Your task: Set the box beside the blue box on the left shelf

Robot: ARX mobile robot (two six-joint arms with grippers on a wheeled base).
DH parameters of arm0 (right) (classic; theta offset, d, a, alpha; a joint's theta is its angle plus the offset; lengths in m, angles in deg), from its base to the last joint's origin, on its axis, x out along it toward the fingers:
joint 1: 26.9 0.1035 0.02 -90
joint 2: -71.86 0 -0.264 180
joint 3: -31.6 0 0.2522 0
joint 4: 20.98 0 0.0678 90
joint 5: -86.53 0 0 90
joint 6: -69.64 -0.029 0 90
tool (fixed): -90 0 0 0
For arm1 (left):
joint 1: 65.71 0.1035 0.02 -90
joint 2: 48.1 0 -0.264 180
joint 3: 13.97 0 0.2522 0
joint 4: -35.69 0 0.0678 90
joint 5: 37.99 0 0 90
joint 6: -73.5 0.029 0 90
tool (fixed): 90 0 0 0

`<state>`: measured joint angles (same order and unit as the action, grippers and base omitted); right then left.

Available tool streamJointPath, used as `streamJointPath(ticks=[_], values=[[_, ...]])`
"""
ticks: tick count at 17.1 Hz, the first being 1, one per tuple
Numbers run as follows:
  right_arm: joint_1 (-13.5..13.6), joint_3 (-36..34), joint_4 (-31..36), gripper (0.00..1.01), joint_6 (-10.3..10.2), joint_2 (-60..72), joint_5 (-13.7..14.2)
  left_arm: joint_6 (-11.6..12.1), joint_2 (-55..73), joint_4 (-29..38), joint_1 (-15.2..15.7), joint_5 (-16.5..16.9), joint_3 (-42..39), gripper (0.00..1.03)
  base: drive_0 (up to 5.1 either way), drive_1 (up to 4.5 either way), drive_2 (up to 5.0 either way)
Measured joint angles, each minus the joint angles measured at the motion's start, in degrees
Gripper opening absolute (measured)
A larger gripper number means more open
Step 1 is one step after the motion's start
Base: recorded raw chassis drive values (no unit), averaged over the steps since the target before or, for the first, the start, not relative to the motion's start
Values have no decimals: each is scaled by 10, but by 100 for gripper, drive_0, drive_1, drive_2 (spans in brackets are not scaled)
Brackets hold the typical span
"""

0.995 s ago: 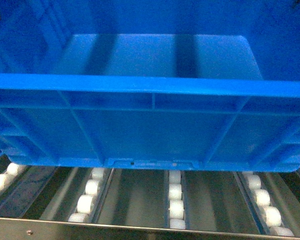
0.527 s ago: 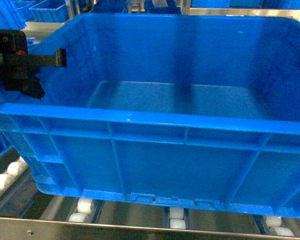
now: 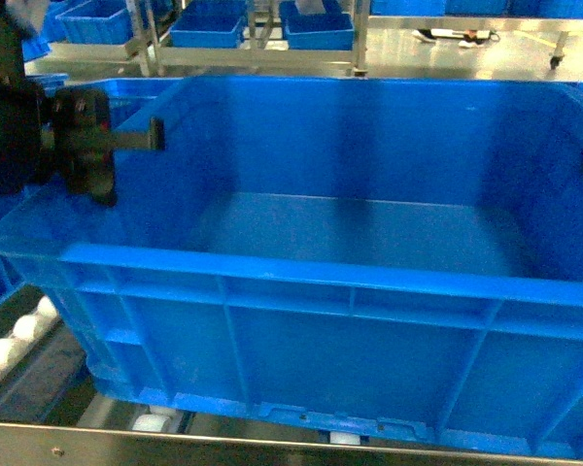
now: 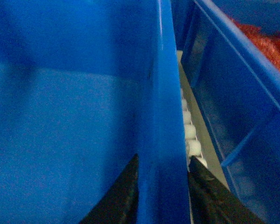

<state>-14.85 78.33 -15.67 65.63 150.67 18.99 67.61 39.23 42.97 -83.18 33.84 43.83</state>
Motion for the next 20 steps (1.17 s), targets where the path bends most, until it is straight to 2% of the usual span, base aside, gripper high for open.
streamJointPath(ticks=[1, 5, 7, 8, 9, 10, 11, 12, 13, 14, 17, 18, 19, 20], values=[[-1, 3, 16, 36, 20, -5, 7, 3, -12, 26, 0, -1, 4, 48, 0, 0, 0], [-2, 12, 42, 52, 37, -20, 19, 4, -26, 64, 1, -2, 4, 64, 0, 0, 0], [-1, 7, 112, 71, 38, -29, 25, 5, -32, 91, 4, -3, 4, 82, 0, 0, 0], [0, 1, 172, 85, 36, -38, 23, 7, -43, 93, 3, -7, 3, 97, 0, 0, 0], [5, -1, 205, 99, 36, -46, 30, 7, -56, 92, 3, -9, 2, 98, 0, 0, 0], [7, -2, 204, 99, 36, -48, 31, 7, -59, 92, 3, -9, 2, 98, 0, 0, 0], [-13, -33, 246, 85, 37, -59, -58, 7, -61, 90, 3, -9, 0, 98, 0, 0, 0], [-26, -76, 257, 73, 37, -90, -114, 19, -61, 149, 9, 5, -18, 92, 0, 0, 0], [-37, -112, 261, 60, 37, -117, -137, 35, -80, 209, 23, 32, -66, 80, 0, 0, 0], [-48, -142, 266, 45, 37, -140, -148, 44, -118, 237, 39, 49, -129, 65, 0, 0, 0], [-67, -206, 262, 8, 37, -209, -170, 49, -192, 258, 77, 82, -233, 29, 0, 0, 0], [-77, -231, 250, 2, 38, -243, -178, 49, -229, 258, 91, 99, -273, 9, 0, 0, 0], [-93, -243, 240, 2, 38, -264, -205, 49, -249, 258, 100, 106, -291, 2, 0, 0, 0], [-108, -249, 236, 2, 38, -275, -218, 49, -260, 258, 104, 109, -300, 2, 0, 0, 0]])
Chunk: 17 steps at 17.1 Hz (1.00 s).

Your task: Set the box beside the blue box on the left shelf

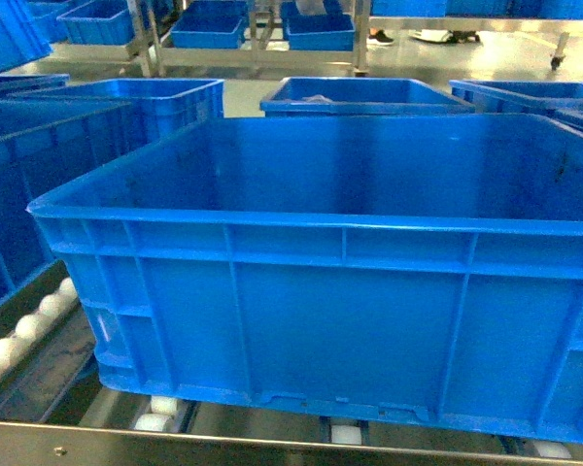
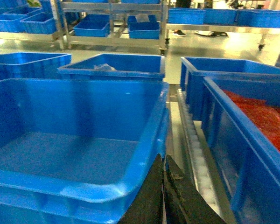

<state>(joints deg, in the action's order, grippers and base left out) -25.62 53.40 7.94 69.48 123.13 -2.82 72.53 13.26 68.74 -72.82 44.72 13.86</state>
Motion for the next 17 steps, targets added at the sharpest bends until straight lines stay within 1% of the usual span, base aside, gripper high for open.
streamJointPath(ticks=[2, 3, 5, 6, 7, 8, 9, 10, 11, 12, 16, 17], values=[[-13, -8, -9, 2, 0, -17, -2, 0, -14, -2, 6, 3, -12, 2, 0, 0, 0], [-17, -18, -21, 2, 0, -39, -1, 0, -39, -10, 14, 10, -30, 2, 0, 0, 0], [-13, -35, -49, 2, 0, -84, -7, 0, -88, -30, 24, 26, -60, 2, 0, 0, 0], [-13, -43, -67, 2, 0, -109, -6, 0, -113, -44, 46, 54, -72, 2, 0, 0, 0], [-13, -50, -83, 2, 0, -132, -7, 1, -139, -58, 70, 69, -82, 2, 0, 0, 0], [-13, -68, -49, 2, 0, -134, -6, 0, -160, -70, 74, 65, -91, 2, 0, 0, 0], [-13, -73, -87, 2, 0, -150, -7, 1, -185, -88, 72, 71, -100, 2, 0, 0, 0], [-13, -73, -102, 2, 0, -177, -7, 1, -212, -108, 70, 73, -107, 2, 0, 0, 0], [-13, -73, -124, 2, 0, -210, -7, 1, -214, -72, 70, 72, -127, 2, 0, 0, 0], [-13, -73, -149, 2, 0, -232, -7, 1, -233, -106, 71, 73, -132, 2, 0, 0, 0], [-13, -73, -229, 2, 0, -314, -7, 1, -341, -200, 71, 73, -132, 2, 0, 0, 0], [-13, -73, -234, 2, 0, -319, -7, 1, -346, -205, 71, 73, -132, 2, 0, 0, 0]])
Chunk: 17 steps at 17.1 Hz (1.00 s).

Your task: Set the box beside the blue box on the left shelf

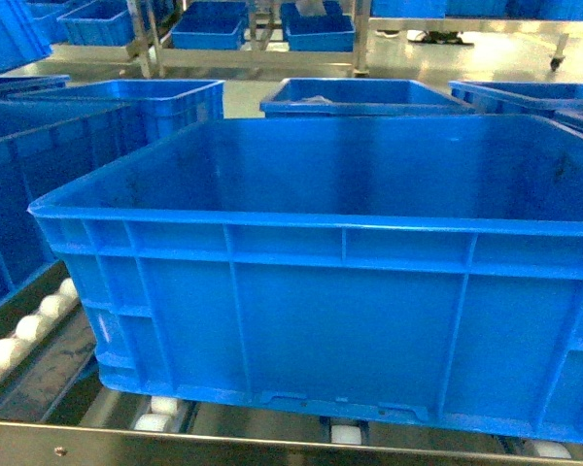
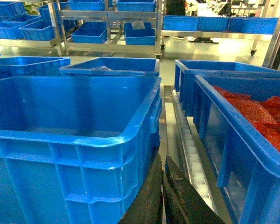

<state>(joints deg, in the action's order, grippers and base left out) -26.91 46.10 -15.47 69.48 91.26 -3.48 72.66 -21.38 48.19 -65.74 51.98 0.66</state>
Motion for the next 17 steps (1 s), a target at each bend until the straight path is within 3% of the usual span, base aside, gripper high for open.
streamJointPath(ticks=[7, 13, 14, 15, 17], values=[[0, 0, -69, 2, 0, -72, 0, 0, -98, -92, 0, 0, 0, 2, 0, 0, 0], [0, 0, -88, 2, 0, -91, 0, 0, -123, -118, 0, 0, 0, 2, 0, 0, 0], [0, 0, -103, 2, 0, -100, 0, 0, -136, -131, 0, 0, 0, 2, 0, 0, 0], [0, 0, -189, 2, 0, -160, -2, 0, -148, -144, 0, 0, 0, 2, 0, 0, 0], [0, 0, -195, 2, 0, -191, 0, 0, -167, -162, 0, 0, 0, 2, 0, 0, 0]])
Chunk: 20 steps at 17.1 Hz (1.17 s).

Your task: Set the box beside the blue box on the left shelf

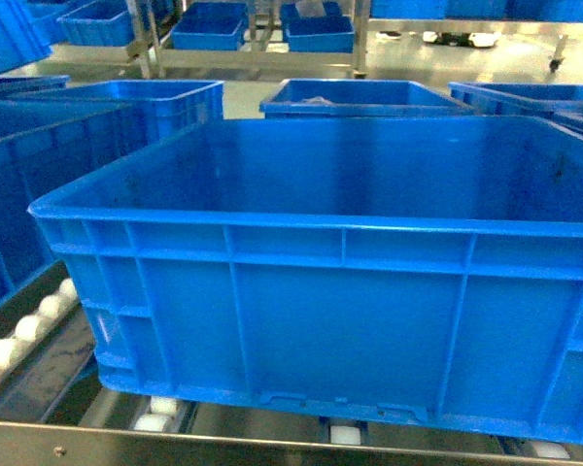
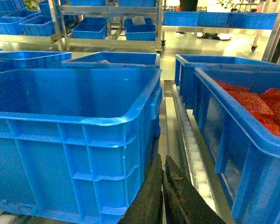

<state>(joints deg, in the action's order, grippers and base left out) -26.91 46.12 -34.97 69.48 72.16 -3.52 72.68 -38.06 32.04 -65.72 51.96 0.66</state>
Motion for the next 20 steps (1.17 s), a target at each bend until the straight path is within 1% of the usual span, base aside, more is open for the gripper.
streamJointPath(ticks=[1, 2, 3, 4, 7, 8, 10, 11, 14, 15, 16, 20], values=[[0, 0, -2, 2, 0, 0, 0, 0, -13, -19, 0, 1, 0, 2, 0, 0, 0], [0, 0, 0, 2, 0, 0, 1, 0, -74, -107, 0, 1, 0, 2, 0, 0, 0], [0, 0, 0, 2, 0, 0, 0, 0, -94, -91, 0, 1, 1, 2, 0, 0, 0], [0, 0, -2, 2, 0, 0, 0, 1, -94, -108, 0, 2, 0, 2, 0, 0, 0], [0, 0, 0, 2, 0, 0, 0, 2, -94, -105, 0, 0, 0, 2, 0, 0, 0], [0, 0, 0, 13, 0, 0, 0, 2, -94, -105, 0, 0, 0, 10, 0, 0, 0], [0, 0, 0, 40, 0, 0, 0, 2, -94, -105, 0, 0, 0, 36, 0, 0, 0], [0, 0, 0, 51, 0, 0, 0, 2, -94, -105, 0, 0, 0, 48, 0, 0, 0], [0, 0, 0, 90, 0, 0, 0, 2, -94, -105, 0, 0, 0, 86, 0, 0, 0], [0, 0, 0, 100, 0, 0, 0, 2, -94, -105, 0, 0, 0, 99, 0, 0, 0], [0, 0, 0, 97, 0, 0, 0, 2, -94, -105, 0, 0, 0, 98, 0, 0, 0], [0, 0, 0, 98, 0, 0, 0, 2, -94, -105, 0, 0, 0, 98, 0, 0, 0]])
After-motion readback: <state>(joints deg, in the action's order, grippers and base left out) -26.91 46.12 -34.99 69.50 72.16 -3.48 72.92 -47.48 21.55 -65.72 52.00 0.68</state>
